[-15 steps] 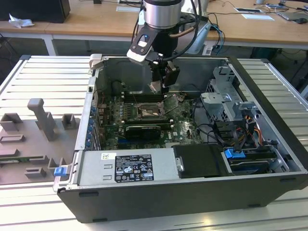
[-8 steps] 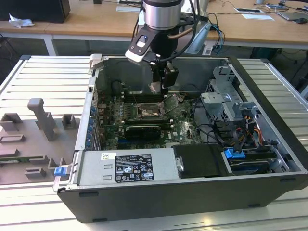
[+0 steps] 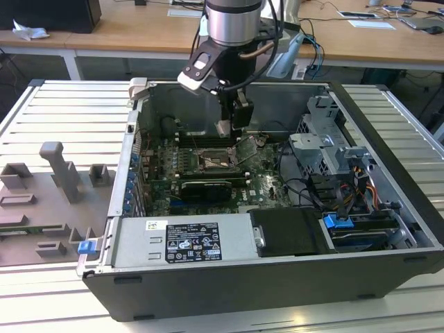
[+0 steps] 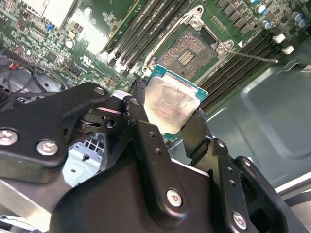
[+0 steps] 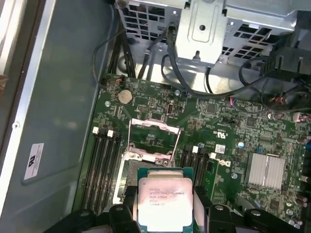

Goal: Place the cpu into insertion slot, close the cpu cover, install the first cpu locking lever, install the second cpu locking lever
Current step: 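Place the cpu into insertion slot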

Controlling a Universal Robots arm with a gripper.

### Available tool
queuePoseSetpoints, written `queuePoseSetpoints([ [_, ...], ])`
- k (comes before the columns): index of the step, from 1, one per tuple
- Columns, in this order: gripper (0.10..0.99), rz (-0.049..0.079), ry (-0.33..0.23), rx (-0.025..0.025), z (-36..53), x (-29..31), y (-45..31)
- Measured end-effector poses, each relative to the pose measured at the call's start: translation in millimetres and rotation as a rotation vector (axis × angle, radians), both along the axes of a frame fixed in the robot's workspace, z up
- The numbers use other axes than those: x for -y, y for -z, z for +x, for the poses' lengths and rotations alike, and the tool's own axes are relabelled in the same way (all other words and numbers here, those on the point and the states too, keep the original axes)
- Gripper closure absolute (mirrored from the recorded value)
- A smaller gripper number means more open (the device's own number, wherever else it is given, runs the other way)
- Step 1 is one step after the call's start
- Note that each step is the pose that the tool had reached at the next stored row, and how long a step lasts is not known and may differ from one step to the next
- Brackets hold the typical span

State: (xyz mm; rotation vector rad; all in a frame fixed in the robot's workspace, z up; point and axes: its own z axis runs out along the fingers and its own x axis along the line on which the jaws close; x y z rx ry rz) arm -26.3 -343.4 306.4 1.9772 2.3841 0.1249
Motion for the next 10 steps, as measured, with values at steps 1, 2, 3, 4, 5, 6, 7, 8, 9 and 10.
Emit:
queuePoseSetpoints([
  [1,0.545,0.000,0.011,0.0000,0.0,0.0,0.5],
  [2,0.545,0.000,0.019,0.0000,0.0,0.0,0.8],
  [3,0.545,0.000,0.026,0.0000,0.0,0.0,1.0],
  [4,0.545,0.000,0.034,0.0000,0.0,0.0,1.4],
  [5,0.545,0.000,0.047,0.0000,0.0,0.0,1.9],
  [6,0.545,0.000,0.058,0.0000,0.0,0.0,2.3],
  [7,0.545,0.000,0.072,0.0000,0.0,0.0,2.9],
  [8,0.545,0.000,0.080,0.0000,0.0,0.0,3.3],
  [9,0.545,0.000,0.086,0.0001,0.0,0.0,3.6],
  [10,0.545,0.000,0.099,0.0000,0.0,0.0,4.2],
])
